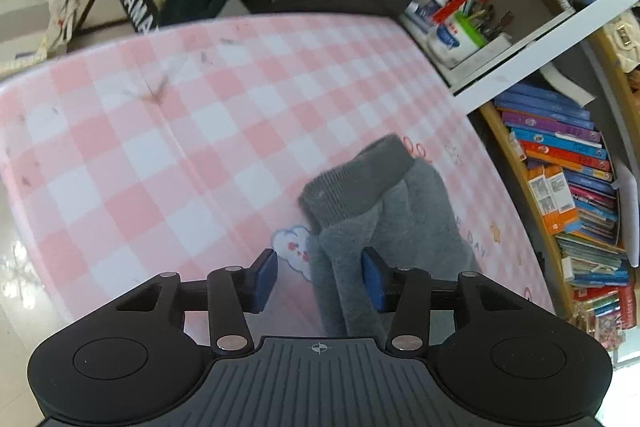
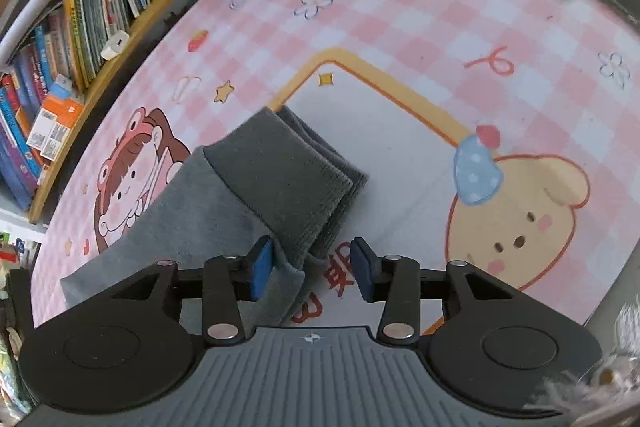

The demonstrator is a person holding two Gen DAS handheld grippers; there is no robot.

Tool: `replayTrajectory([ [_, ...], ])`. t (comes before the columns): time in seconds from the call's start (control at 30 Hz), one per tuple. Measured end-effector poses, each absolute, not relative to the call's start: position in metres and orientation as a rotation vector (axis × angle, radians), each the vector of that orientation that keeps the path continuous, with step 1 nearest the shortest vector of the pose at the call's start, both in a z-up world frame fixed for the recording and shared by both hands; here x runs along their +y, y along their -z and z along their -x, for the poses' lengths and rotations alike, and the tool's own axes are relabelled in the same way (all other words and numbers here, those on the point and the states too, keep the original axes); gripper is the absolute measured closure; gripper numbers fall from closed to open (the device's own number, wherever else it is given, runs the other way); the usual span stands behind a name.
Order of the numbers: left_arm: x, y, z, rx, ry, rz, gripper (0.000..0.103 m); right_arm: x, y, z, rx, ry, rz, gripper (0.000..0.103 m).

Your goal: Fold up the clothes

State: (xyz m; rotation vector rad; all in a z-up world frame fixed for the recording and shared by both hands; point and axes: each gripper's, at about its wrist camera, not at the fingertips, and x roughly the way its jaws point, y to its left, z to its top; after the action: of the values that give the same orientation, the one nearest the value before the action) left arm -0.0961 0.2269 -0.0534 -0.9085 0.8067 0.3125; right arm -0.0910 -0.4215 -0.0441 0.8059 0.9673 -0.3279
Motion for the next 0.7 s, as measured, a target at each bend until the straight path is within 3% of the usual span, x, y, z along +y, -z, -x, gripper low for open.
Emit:
replayTrajectory([
  [0.13, 0.224, 0.063, 0.087, 0.785, -0.318, 0.967, 0.062, -0.416, 0.043, 0.081, 0.968, 0.308, -0.775, 0.063],
  [0.2, 0.224, 0.067, 0.081, 0.761, -0.316, 1.010, 0.062, -0.413, 0.043, 0.075, 0.965, 0.302, -0.754, 0.070],
  [0.27, 0.221, 0.070, 0.071, 0.763, -0.299, 1.036, 0.070, -0.411, 0.044, 0.069, 0.958, 0.289, -0.734, 0.075],
  [0.3, 0.220, 0.072, 0.066, 0.764, -0.289, 1.051, 0.079, -0.409, 0.045, 0.066, 0.950, 0.280, -0.729, 0.077],
  [0.4, 0.220, 0.073, 0.049, 0.746, -0.257, 1.099, 0.090, -0.404, 0.046, 0.052, 0.919, 0.260, -0.717, 0.083],
  [0.6, 0.191, -0.005, 0.033, 0.515, -0.015, 0.806, 0.093, -0.387, 0.035, 0.022, 0.834, 0.225, -0.687, 0.087],
  [0.7, 0.207, 0.002, 0.044, 0.484, -0.088, 0.885, 0.094, -0.375, 0.031, 0.017, 0.824, 0.193, -0.640, 0.087],
])
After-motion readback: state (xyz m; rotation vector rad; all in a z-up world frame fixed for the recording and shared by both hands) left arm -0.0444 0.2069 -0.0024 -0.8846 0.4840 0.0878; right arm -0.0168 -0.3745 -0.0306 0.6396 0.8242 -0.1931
